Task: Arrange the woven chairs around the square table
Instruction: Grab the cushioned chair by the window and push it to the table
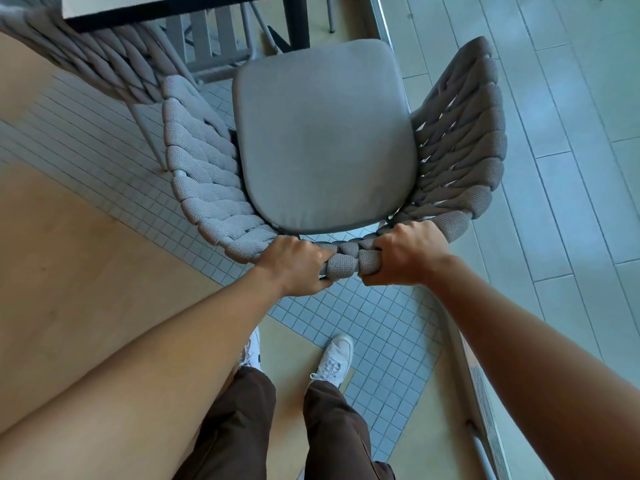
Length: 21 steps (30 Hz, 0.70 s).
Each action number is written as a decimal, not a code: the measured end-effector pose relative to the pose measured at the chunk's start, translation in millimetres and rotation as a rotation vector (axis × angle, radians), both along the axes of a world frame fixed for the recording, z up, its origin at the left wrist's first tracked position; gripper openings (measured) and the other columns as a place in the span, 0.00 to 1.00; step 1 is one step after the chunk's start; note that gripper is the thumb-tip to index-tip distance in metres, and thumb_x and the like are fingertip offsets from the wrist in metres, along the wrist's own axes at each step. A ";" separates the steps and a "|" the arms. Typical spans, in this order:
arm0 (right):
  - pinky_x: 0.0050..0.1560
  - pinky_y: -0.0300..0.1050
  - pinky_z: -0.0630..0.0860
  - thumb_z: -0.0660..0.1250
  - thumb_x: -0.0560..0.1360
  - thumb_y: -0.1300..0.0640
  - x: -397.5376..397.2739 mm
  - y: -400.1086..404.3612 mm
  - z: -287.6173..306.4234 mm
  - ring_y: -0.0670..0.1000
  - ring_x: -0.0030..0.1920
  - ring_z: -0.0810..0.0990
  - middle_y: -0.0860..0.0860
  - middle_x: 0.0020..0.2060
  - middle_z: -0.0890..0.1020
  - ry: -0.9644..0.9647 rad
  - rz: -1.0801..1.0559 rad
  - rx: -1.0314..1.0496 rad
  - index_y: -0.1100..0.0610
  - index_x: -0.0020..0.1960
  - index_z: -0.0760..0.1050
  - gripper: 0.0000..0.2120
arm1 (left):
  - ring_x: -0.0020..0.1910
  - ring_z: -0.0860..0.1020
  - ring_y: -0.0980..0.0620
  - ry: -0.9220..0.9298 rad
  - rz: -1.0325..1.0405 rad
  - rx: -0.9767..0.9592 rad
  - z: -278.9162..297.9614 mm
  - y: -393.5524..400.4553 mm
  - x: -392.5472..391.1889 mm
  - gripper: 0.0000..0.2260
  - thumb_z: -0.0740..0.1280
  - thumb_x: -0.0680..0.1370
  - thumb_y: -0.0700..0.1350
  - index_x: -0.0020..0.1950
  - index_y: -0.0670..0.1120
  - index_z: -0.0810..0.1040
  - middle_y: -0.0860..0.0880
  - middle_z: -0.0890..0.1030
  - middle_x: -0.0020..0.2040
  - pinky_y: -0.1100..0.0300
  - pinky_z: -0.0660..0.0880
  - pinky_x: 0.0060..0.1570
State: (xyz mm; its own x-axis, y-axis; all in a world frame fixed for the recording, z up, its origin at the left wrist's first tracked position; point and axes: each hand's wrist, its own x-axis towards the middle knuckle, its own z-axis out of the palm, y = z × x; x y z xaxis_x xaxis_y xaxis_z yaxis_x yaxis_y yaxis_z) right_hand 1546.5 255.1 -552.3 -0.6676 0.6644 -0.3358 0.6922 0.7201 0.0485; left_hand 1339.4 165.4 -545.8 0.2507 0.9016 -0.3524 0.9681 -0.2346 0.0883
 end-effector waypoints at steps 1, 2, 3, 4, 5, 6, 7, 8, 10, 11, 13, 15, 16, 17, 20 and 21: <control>0.36 0.44 0.69 0.56 0.57 0.22 -0.5 2.2 0.3 0.54 0.35 0.82 0.46 0.33 0.81 0.001 -0.001 0.001 0.47 0.41 0.81 0.33 | 0.51 0.83 0.44 -0.002 0.003 0.004 -0.3 2.3 -0.9 0.26 0.61 0.75 0.68 0.69 0.58 0.76 0.51 0.85 0.53 0.52 0.77 0.48; 0.36 0.44 0.69 0.56 0.57 0.22 -1.1 4.6 0.6 0.54 0.35 0.82 0.46 0.33 0.81 0.002 -0.001 0.002 0.47 0.41 0.81 0.33 | 0.51 0.83 0.44 0.000 0.003 0.010 -0.9 4.5 -1.9 0.26 0.61 0.75 0.68 0.69 0.58 0.76 0.51 0.85 0.53 0.52 0.77 0.48; 0.36 0.44 0.69 0.56 0.58 0.22 -1.6 7.1 1.0 0.54 0.35 0.82 0.46 0.33 0.81 0.002 0.002 0.005 0.47 0.41 0.81 0.33 | 0.51 0.84 0.44 0.002 0.003 0.014 -1.2 7.4 -2.4 0.26 0.60 0.75 0.69 0.68 0.58 0.76 0.51 0.85 0.52 0.52 0.77 0.48; 0.36 0.44 0.69 0.55 0.58 0.22 -2.3 9.4 1.8 0.54 0.35 0.82 0.46 0.33 0.82 0.001 0.003 0.004 0.47 0.42 0.82 0.33 | 0.50 0.84 0.44 0.004 0.003 0.013 -0.9 10.2 -3.3 0.26 0.60 0.75 0.69 0.68 0.58 0.76 0.51 0.85 0.52 0.52 0.77 0.48; 0.37 0.44 0.68 0.56 0.58 0.22 -3.5 11.6 2.1 0.54 0.36 0.82 0.46 0.34 0.82 0.004 0.004 0.005 0.47 0.42 0.82 0.33 | 0.50 0.83 0.44 0.005 0.005 0.006 -0.7 12.8 -4.4 0.26 0.60 0.75 0.69 0.68 0.58 0.76 0.51 0.85 0.51 0.52 0.77 0.48; 0.37 0.44 0.68 0.56 0.58 0.22 -4.7 14.3 2.3 0.55 0.36 0.82 0.46 0.34 0.82 0.009 0.006 0.010 0.47 0.43 0.82 0.34 | 0.50 0.83 0.44 0.009 0.005 0.001 -1.1 14.9 -5.7 0.26 0.61 0.75 0.69 0.68 0.58 0.76 0.51 0.85 0.51 0.52 0.77 0.48; 0.37 0.44 0.69 0.56 0.58 0.22 -5.9 16.7 2.3 0.55 0.36 0.82 0.46 0.34 0.82 0.011 0.011 0.015 0.47 0.43 0.82 0.34 | 0.50 0.83 0.44 0.015 0.006 -0.001 -1.4 16.8 -7.0 0.26 0.61 0.75 0.69 0.68 0.58 0.76 0.52 0.85 0.51 0.51 0.77 0.48; 0.37 0.44 0.69 0.56 0.58 0.22 -7.4 18.7 2.8 0.55 0.36 0.82 0.46 0.34 0.82 0.006 0.013 0.016 0.48 0.42 0.82 0.34 | 0.50 0.83 0.44 0.018 0.007 0.000 -1.5 18.3 -8.6 0.26 0.61 0.75 0.68 0.68 0.58 0.76 0.52 0.85 0.51 0.51 0.77 0.49; 0.36 0.43 0.67 0.56 0.58 0.22 -8.7 19.8 3.3 0.55 0.34 0.82 0.46 0.33 0.82 -0.002 0.016 0.020 0.48 0.42 0.82 0.34 | 0.50 0.83 0.44 0.017 0.012 0.004 -2.3 18.6 -10.8 0.25 0.61 0.75 0.68 0.67 0.58 0.76 0.52 0.85 0.51 0.51 0.78 0.49; 0.36 0.43 0.67 0.56 0.57 0.22 -8.3 19.9 3.2 0.54 0.34 0.82 0.46 0.32 0.82 -0.008 0.016 0.025 0.48 0.41 0.82 0.33 | 0.50 0.83 0.45 0.017 0.012 0.003 -2.8 18.2 -10.7 0.25 0.61 0.75 0.68 0.67 0.58 0.77 0.52 0.85 0.51 0.52 0.78 0.49; 0.35 0.43 0.67 0.57 0.57 0.23 -5.8 18.5 2.5 0.54 0.33 0.81 0.46 0.31 0.81 -0.020 0.008 0.022 0.48 0.41 0.82 0.33 | 0.50 0.83 0.45 0.017 0.019 -0.002 -3.1 16.9 -8.0 0.26 0.61 0.75 0.69 0.67 0.57 0.77 0.52 0.85 0.51 0.52 0.78 0.49; 0.37 0.43 0.71 0.57 0.57 0.22 -2.4 16.9 1.4 0.54 0.34 0.82 0.46 0.33 0.82 -0.021 -0.002 0.002 0.47 0.43 0.82 0.33 | 0.50 0.83 0.44 0.011 0.037 -0.009 -3.2 16.4 -4.5 0.26 0.61 0.75 0.69 0.66 0.57 0.77 0.51 0.85 0.51 0.52 0.77 0.48; 0.38 0.43 0.72 0.56 0.58 0.21 -1.0 16.3 1.6 0.53 0.36 0.83 0.45 0.35 0.83 -0.025 -0.006 -0.012 0.46 0.45 0.82 0.34 | 0.50 0.83 0.45 0.003 0.050 -0.012 -2.5 15.9 -2.9 0.26 0.61 0.75 0.69 0.67 0.57 0.77 0.51 0.85 0.51 0.52 0.77 0.48; 0.39 0.43 0.73 0.56 0.58 0.20 -0.6 16.8 2.5 0.53 0.39 0.83 0.44 0.38 0.83 -0.031 -0.011 -0.032 0.45 0.46 0.81 0.35 | 0.51 0.83 0.45 -0.011 0.064 -0.021 -1.0 15.8 -2.3 0.26 0.62 0.75 0.69 0.67 0.58 0.76 0.51 0.85 0.52 0.52 0.77 0.49; 0.48 0.47 0.72 0.50 0.55 0.11 -4.3 17.5 12.0 0.52 0.52 0.83 0.44 0.50 0.85 -0.078 -0.044 -0.198 0.41 0.56 0.79 0.46 | 0.57 0.81 0.46 -0.084 0.093 -0.067 10.1 11.3 -5.9 0.28 0.63 0.74 0.69 0.71 0.58 0.73 0.52 0.83 0.58 0.51 0.76 0.51; 0.54 0.50 0.72 0.46 0.54 0.10 -7.1 16.9 19.1 0.52 0.57 0.82 0.45 0.55 0.84 -0.103 -0.065 -0.272 0.39 0.61 0.78 0.51 | 0.60 0.80 0.47 -0.109 0.103 -0.076 16.9 8.5 -9.0 0.30 0.63 0.74 0.70 0.72 0.59 0.71 0.53 0.82 0.61 0.50 0.76 0.53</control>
State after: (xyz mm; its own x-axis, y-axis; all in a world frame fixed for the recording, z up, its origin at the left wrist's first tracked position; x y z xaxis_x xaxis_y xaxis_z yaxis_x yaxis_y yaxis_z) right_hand 1539.4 272.0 -533.2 -0.5795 0.5812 -0.5714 0.7389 0.6705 -0.0674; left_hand 1330.4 173.9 -528.9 0.1993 0.8963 -0.3960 0.9703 -0.1238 0.2080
